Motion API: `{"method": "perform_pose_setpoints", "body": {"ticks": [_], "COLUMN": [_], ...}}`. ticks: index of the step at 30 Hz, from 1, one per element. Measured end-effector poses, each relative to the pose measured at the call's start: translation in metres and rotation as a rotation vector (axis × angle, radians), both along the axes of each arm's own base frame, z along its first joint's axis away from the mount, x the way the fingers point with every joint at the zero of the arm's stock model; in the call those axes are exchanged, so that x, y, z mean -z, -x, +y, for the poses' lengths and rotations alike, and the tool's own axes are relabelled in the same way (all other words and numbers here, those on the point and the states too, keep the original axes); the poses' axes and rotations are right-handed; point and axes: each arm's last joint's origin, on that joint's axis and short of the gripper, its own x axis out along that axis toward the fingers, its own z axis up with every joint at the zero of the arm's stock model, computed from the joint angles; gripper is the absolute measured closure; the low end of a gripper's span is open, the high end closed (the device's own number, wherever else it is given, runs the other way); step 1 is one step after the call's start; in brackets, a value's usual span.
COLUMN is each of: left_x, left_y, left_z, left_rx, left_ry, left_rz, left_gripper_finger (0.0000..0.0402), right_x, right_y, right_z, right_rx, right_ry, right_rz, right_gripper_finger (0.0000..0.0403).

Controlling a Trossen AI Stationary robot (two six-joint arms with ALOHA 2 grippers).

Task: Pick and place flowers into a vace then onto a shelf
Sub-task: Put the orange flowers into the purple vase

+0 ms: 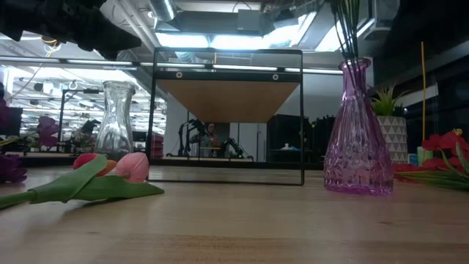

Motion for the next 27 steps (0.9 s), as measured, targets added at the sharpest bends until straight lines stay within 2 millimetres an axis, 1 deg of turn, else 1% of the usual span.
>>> {"method": "perform_pose_setpoints", "body": {"ticks": [4, 7, 10, 14, 18, 21, 27], "left_x": [0.000, 0.000, 0.000, 0.000, 0.001, 0.002, 0.002], "left_y": [0.000, 0.000, 0.000, 0.000, 0.000, 0.000, 0.000], "left_z": [0.000, 0.000, 0.000, 0.000, 0.000, 0.000, 0.000], "left_rx": [0.005, 0.005, 0.006, 0.006, 0.011, 0.013, 0.013], "left_ry": [-0.031, -0.031, -0.031, -0.032, -0.061, -0.072, -0.072], "left_rz": [0.004, 0.004, 0.004, 0.006, 0.022, 0.026, 0.026], "left_gripper_finger": [0.0398, 0.0398, 0.0398, 0.0398, 0.0398, 0.0398, 0.0398], "right_x": [0.002, 0.003, 0.003, 0.007, 0.010, 0.013, 0.015], "right_y": [-0.009, -0.016, -0.018, -0.012, -0.001, 0.005, 0.013], "right_z": [0.010, 0.018, 0.025, 0.030, 0.032, 0.035, 0.041], "right_rx": [0.129, 0.189, 0.239, 0.331, 0.441, 0.508, 0.570], "right_ry": [-0.072, -0.084, -0.098, -0.105, -0.085, -0.066, -0.078], "right_rz": [0.108, 0.136, 0.153, 0.173, 0.223, 0.228, 0.202], "right_gripper_finger": [0.0400, 0.0395, 0.0391, 0.0390, 0.0390, 0.0390, 0.0390]}}
